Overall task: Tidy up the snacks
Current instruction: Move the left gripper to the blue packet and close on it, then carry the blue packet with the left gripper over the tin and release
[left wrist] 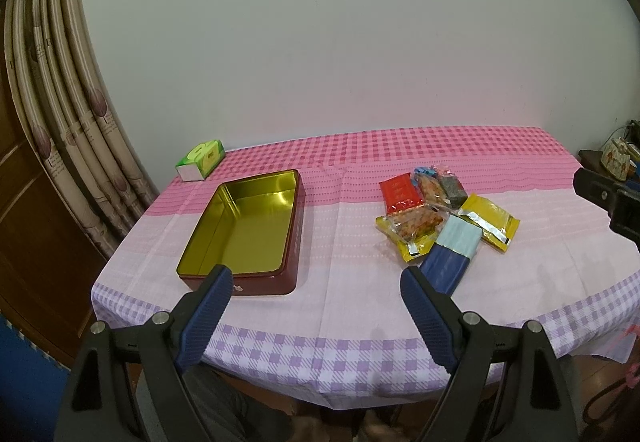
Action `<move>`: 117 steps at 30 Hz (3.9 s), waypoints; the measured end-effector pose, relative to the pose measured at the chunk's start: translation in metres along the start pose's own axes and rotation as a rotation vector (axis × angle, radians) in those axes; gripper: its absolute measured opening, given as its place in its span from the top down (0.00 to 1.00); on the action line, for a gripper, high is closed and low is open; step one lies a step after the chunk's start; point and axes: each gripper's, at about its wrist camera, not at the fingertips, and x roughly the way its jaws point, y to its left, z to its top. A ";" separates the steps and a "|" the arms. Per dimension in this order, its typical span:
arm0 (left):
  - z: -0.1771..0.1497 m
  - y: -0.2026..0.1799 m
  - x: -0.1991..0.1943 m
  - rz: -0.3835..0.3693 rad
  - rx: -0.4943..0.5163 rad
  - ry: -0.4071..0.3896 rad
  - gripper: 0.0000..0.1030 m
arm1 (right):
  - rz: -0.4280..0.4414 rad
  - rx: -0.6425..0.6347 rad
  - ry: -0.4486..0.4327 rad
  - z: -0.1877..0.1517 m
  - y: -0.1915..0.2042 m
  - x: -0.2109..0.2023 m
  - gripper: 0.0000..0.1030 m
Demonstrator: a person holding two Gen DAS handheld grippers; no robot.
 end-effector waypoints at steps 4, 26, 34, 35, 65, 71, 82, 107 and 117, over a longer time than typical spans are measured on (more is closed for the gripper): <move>-0.002 -0.002 0.002 0.001 0.004 0.003 0.15 | 0.002 0.001 -0.001 0.001 0.000 0.000 0.00; -0.015 -0.039 0.075 -0.289 0.095 0.109 0.15 | -0.022 0.031 -0.013 0.000 -0.012 -0.001 0.00; -0.009 -0.083 0.126 -0.398 0.192 0.164 0.15 | -0.044 0.031 0.012 -0.004 -0.018 0.013 0.00; -0.007 -0.088 0.134 -0.423 0.196 0.182 0.15 | -0.045 0.030 0.016 -0.005 -0.018 0.014 0.00; -0.016 -0.109 0.143 -0.439 0.353 0.178 0.50 | -0.043 0.026 0.046 -0.009 -0.022 0.029 0.00; -0.002 -0.076 0.114 -0.460 0.294 0.132 0.50 | -0.032 0.024 0.046 -0.009 -0.019 0.026 0.00; 0.030 0.005 0.090 -0.365 0.161 0.054 0.50 | -0.020 0.015 0.036 -0.007 -0.014 0.019 0.00; 0.067 0.161 0.175 -0.106 -0.164 0.138 0.50 | -0.010 -0.014 0.053 -0.016 -0.003 0.034 0.00; 0.077 0.159 0.252 -0.070 -0.212 0.240 0.50 | 0.028 -0.022 -0.038 -0.021 0.002 0.036 0.00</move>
